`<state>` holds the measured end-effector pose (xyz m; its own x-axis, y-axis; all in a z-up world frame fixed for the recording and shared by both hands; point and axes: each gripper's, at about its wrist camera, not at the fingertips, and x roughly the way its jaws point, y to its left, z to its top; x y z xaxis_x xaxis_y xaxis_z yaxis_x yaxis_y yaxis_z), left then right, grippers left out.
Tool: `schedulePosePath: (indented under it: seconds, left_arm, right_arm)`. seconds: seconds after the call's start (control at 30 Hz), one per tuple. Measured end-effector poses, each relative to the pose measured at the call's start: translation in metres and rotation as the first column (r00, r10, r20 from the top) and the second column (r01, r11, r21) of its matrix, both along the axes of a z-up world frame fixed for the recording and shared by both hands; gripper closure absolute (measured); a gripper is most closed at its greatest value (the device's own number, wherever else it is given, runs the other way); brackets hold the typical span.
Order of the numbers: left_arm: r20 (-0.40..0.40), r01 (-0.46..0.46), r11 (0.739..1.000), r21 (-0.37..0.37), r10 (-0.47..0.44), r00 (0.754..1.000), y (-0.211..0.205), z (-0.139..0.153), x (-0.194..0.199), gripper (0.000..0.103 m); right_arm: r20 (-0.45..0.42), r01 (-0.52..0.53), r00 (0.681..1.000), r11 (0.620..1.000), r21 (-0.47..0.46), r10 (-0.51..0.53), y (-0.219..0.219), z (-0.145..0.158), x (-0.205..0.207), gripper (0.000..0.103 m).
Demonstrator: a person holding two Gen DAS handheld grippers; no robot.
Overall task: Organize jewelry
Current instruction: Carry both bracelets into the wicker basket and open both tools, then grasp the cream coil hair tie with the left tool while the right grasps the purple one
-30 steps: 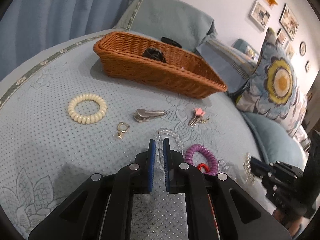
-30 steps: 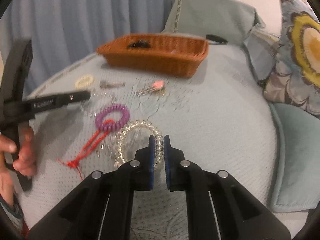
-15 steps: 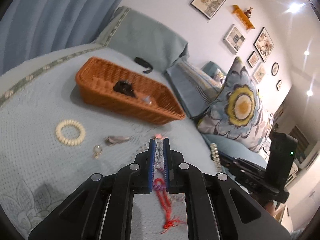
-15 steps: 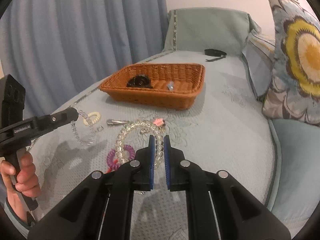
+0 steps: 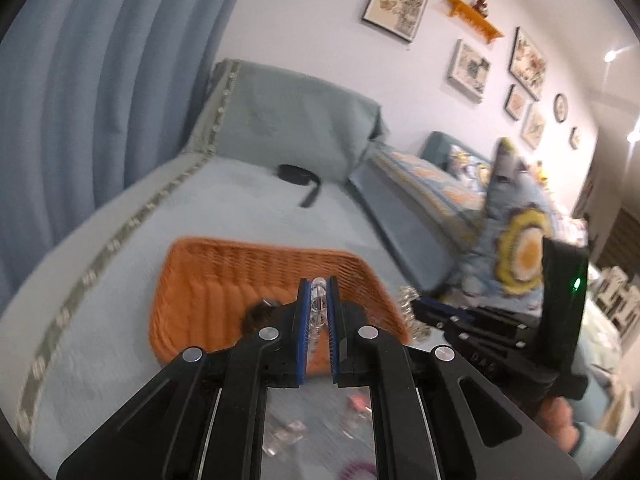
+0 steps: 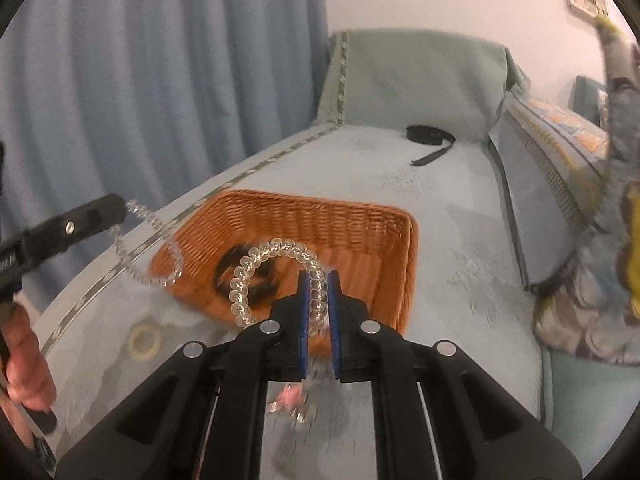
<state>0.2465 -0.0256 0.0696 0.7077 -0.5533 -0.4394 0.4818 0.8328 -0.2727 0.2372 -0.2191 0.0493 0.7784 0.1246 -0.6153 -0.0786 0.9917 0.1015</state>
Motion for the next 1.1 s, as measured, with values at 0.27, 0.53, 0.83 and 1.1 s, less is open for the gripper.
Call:
schedulePosePath:
  seconds: [0.27,0.53,0.83,1.1]
  left_arm:
    - [-0.087,-0.084,0.993,0.079,0.09,0.992,-0.003,-0.038,0.067,0.097]
    - [-0.165,-0.062,0.989,0.136,0.085,0.983,-0.012,-0.07,0.075,0.096]
    - [-0.076,-0.058,0.998,0.019,0.06,0.995,0.023,-0.036,0.019,0.056]
    - [0.002,-0.097,0.995,-0.031,0.097,0.995,0.072,0.004,-0.047,0.054]
  right_arm:
    - [-0.172,0.029,0.984,0.998,-0.046,-0.037,0.003,-0.038,0.075,0.096]
    - [-0.238,0.055,0.969,0.997,-0.047,-0.064,0.005,-0.056,0.084,0.095]
    - [-0.16,0.015,0.987,1.0,-0.004,-0.016,0.002,-0.029,0.053,0.063]
    - [-0.051,-0.053,0.997,0.995,0.083,0.057,0.003,0.013,-0.024,0.063]
